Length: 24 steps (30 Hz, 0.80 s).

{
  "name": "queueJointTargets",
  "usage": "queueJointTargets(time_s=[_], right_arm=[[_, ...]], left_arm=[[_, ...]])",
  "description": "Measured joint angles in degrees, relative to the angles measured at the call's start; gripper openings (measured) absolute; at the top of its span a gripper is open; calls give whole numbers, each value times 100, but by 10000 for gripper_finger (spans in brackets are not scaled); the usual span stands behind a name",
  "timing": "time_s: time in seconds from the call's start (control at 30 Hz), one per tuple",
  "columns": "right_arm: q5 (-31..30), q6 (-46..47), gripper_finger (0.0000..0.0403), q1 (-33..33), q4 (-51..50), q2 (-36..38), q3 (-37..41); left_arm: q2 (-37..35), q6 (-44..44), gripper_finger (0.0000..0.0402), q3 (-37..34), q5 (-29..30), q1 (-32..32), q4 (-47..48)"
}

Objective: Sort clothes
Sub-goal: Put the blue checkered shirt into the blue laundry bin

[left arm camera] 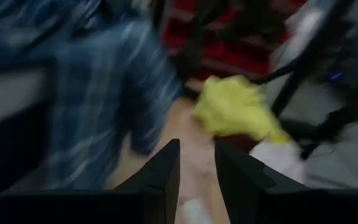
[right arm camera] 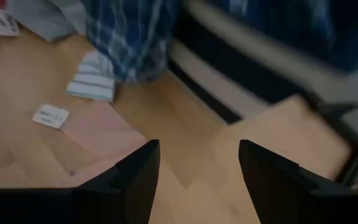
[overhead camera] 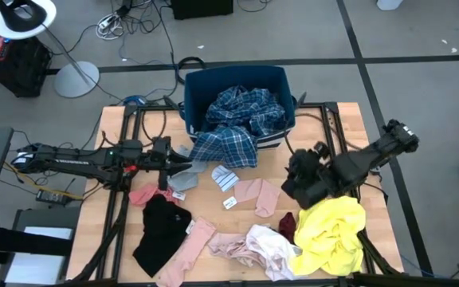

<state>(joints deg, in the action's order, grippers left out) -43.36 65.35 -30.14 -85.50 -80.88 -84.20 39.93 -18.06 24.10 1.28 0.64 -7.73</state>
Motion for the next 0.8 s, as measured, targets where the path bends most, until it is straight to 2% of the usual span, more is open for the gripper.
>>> queueJointTargets(time_s=[0.2, 0.43, 0.6, 0.8], right_arm=[[-141, 1075, 219, -585, 1483, 384, 1781], [-206, 1414, 219, -738, 3278, 420, 3036], [-338, 1412, 219, -736, 4176, 420, 3513], [-455, 1409, 219, -736, 4674, 419, 3762]], left_arm=[[62, -1, 105, 0, 975, 2, 611], [421, 285, 105, 0, 1756, 16, 859], [1079, 395, 105, 0, 1764, 125, 711], [1946, 605, 105, 0, 1638, 297, -501]])
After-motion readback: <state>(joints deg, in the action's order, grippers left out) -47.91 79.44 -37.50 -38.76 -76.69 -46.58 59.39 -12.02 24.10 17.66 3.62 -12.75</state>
